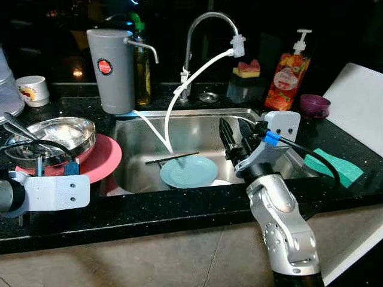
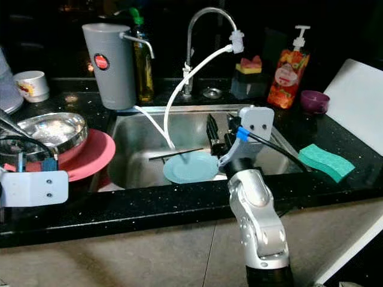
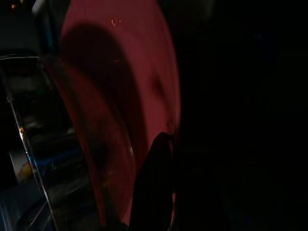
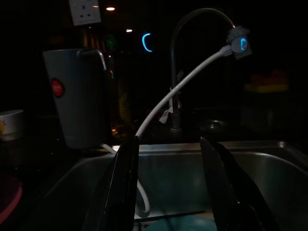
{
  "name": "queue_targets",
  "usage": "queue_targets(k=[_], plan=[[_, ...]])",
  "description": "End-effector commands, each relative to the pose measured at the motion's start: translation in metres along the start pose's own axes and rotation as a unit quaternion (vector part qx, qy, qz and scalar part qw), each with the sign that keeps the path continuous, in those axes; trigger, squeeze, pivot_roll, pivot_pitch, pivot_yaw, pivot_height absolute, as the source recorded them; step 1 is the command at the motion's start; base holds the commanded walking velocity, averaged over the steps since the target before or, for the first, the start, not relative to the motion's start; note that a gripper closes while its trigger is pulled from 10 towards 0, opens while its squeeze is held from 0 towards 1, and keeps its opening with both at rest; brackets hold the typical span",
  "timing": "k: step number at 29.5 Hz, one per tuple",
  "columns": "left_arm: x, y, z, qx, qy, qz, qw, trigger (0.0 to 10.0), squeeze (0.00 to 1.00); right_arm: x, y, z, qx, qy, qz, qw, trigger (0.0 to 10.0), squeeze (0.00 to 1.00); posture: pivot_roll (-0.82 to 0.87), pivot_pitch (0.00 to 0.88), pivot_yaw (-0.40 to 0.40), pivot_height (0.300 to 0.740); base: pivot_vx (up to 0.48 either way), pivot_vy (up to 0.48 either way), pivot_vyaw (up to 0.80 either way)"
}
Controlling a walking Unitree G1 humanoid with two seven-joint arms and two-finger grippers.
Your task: Kitchen organization
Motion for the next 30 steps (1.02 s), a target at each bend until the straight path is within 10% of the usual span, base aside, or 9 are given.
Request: queue_targets(k=[1, 14, 15, 16, 22, 23, 24, 30], plan=[[0.022, 0.009, 0.0, 0.017, -0.068, 0.004, 0.998, 10.0, 0.0, 0.0, 0.001, 0.0, 0.004, 0.0, -0.003, 1.0, 10.0, 0.0, 0.12, 0.116, -0.081, 0.74, 0.0, 0.0, 0.0], [0.036, 0.001, 0.008, -0.009, -0.077, 0.027, 0.997, 10.0, 0.0, -0.002, 0.0, -0.002, 0.005, 0.003, -0.006, 1.0, 10.0, 0.0, 0.13, 0.118, -0.077, 0.74, 0.0, 0.0, 0.0], [0.036, -0.001, 0.008, -0.015, -0.076, 0.029, 0.997, 10.0, 0.71, -0.002, 0.0, -0.002, 0.005, 0.004, -0.006, 1.0, 10.0, 0.0, 0.13, 0.118, -0.077, 0.74, 0.0, 0.0, 0.0], [0.036, -0.003, 0.008, -0.019, -0.077, 0.029, 0.996, 10.0, 1.0, -0.002, 0.0, -0.003, 0.006, 0.004, -0.006, 1.0, 10.0, 0.0, 0.13, 0.116, -0.076, 0.74, 0.0, 0.0, 0.0], [0.035, -0.004, 0.01, -0.021, -0.074, 0.039, 0.996, 10.0, 1.0, -0.001, 0.001, -0.003, 0.007, 0.003, -0.006, 1.0, 10.0, 0.0, 0.13, 0.116, -0.076, 0.74, 0.0, 0.0, 0.0], [0.034, -0.002, 0.01, -0.013, -0.073, 0.044, 0.996, 10.0, 0.26, -0.001, 0.001, -0.003, 0.007, 0.003, -0.005, 1.0, 10.0, 0.0, 0.13, 0.116, -0.076, 0.74, 0.0, 0.0, 0.0], [0.033, 0.001, 0.011, -0.001, -0.073, 0.051, 0.996, 10.0, 0.0, -0.001, 0.001, -0.003, 0.007, 0.002, -0.005, 1.0, 10.0, 0.0, 0.13, 0.115, -0.074, 0.74, 0.0, 0.0, 0.0], [0.023, 0.026, 0.018, 0.077, -0.065, 0.084, 0.991, 10.0, 0.0, -0.001, 0.001, -0.003, 0.008, 0.002, -0.005, 1.0, 10.0, 0.0, 0.13, 0.115, -0.076, 0.74, 0.0, 0.0, 0.0]])
Point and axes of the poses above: a point about 5 cm out from each wrist's last joint towards the gripper, its own z axis pointing back from the gripper into the wrist, its own y axis along the axis of the wrist's last joint, x = y × z, the point moved 4 cm from there along -z, pointing out of the wrist towards the gripper, and after that the axes turned 5 degrees about z, right-handed, at the moved point
